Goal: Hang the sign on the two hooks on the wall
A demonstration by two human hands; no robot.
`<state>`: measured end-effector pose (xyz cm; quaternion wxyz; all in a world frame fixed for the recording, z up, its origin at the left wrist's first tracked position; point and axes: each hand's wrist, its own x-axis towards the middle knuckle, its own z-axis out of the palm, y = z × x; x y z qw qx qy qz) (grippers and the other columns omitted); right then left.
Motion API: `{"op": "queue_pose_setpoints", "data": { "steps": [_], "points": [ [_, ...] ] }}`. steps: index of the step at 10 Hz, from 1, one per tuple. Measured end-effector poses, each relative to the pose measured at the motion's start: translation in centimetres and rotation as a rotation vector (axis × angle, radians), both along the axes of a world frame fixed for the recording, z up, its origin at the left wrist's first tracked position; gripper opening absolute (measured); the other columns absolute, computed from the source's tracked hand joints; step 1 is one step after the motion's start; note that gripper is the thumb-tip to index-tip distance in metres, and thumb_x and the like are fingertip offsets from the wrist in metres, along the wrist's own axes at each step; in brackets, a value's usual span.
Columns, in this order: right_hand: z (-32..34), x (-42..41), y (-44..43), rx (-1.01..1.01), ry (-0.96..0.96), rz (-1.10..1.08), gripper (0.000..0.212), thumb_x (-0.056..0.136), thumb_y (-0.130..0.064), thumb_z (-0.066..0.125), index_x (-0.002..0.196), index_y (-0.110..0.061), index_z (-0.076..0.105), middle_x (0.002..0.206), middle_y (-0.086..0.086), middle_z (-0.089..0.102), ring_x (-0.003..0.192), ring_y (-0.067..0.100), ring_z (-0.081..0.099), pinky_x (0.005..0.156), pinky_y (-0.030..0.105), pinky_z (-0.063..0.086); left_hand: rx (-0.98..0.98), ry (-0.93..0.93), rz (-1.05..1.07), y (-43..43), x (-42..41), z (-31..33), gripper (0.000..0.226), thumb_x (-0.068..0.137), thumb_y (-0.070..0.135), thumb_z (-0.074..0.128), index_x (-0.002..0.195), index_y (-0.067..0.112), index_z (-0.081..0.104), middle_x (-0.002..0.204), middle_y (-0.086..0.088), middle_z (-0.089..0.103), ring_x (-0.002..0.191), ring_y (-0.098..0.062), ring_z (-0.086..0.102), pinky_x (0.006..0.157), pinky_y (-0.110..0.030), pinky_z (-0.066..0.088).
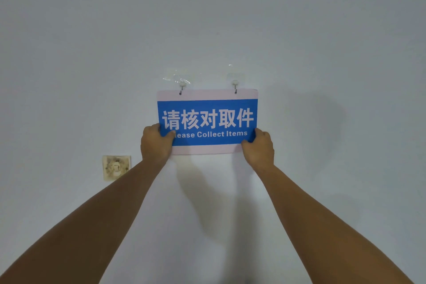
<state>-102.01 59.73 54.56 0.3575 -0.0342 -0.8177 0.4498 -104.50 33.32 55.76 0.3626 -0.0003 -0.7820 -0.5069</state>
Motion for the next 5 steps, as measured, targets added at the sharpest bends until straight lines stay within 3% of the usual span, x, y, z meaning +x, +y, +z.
{"op": "queue_pose_setpoints", "data": {
  "steps": [1,2,3,4,5],
  "points": [
    [0.3,1.0,-0.5,0.037,-0.108,0.002,0.019,0.096,-0.028,0.054,0.107,-0.013,0.057,0.107,0.005,0.066,0.086,0.018,0.06,0.063,0.026,0.043,-0.069,-0.1,0.061,-0.4,0.6,0.5,0.048,0.101,0.047,0.044,0.101,0.003,0.063,0.098,-0.008,0.061,0.087,-0.025,0.057,0.073,-0.036,0.04],
    [0.5,1.8,-1.2,0.219,-0.301,0.014,0.039,0.102,-0.042,0.035,0.123,-0.013,0.051,0.118,0.004,0.058,0.105,0.025,0.057,0.087,0.037,0.046,-0.229,-0.236,0.095,-1.1,1.5,0.3,0.066,0.098,0.063,0.024,0.1,0.009,0.061,0.099,-0.008,0.063,0.088,-0.028,0.06,0.079,-0.041,0.047],
    [0.8,2.8,-1.1,0.573,-0.426,0.018,0.058,0.097,-0.052,0.019,0.127,-0.013,0.049,0.124,0.006,0.057,0.116,0.027,0.052,0.102,0.047,0.043,-0.595,-0.286,0.155,-1.7,2.7,-0.5,0.074,0.096,0.063,0.013,0.11,0.01,0.062,0.11,-0.011,0.066,0.101,-0.032,0.062,0.097,-0.051,0.046],
    [1.4,4.1,-0.9,0.774,-0.473,-0.005,0.065,0.1,-0.054,0.017,0.142,-0.014,0.045,0.143,0.006,0.05,0.133,0.028,0.044,0.112,0.05,0.034,-0.868,-0.408,0.2,-1.8,5.5,0.0,0.076,0.097,0.06,0.007,0.132,0.011,0.053,0.131,-0.013,0.061,0.122,-0.033,0.055,0.109,-0.052,0.035],
    [2.4,5.6,-1.5,0.859,-0.468,0.062,0.064,0.103,-0.052,0.017,0.152,-0.014,0.034,0.155,0.008,0.039,0.143,0.029,0.035,0.117,0.049,0.028,-0.934,-0.497,0.237,-1.2,8.1,0.7,0.073,0.099,0.057,0.007,0.141,0.014,0.049,0.142,-0.01,0.055,0.131,-0.031,0.05,0.113,-0.048,0.029]
  ]
}}
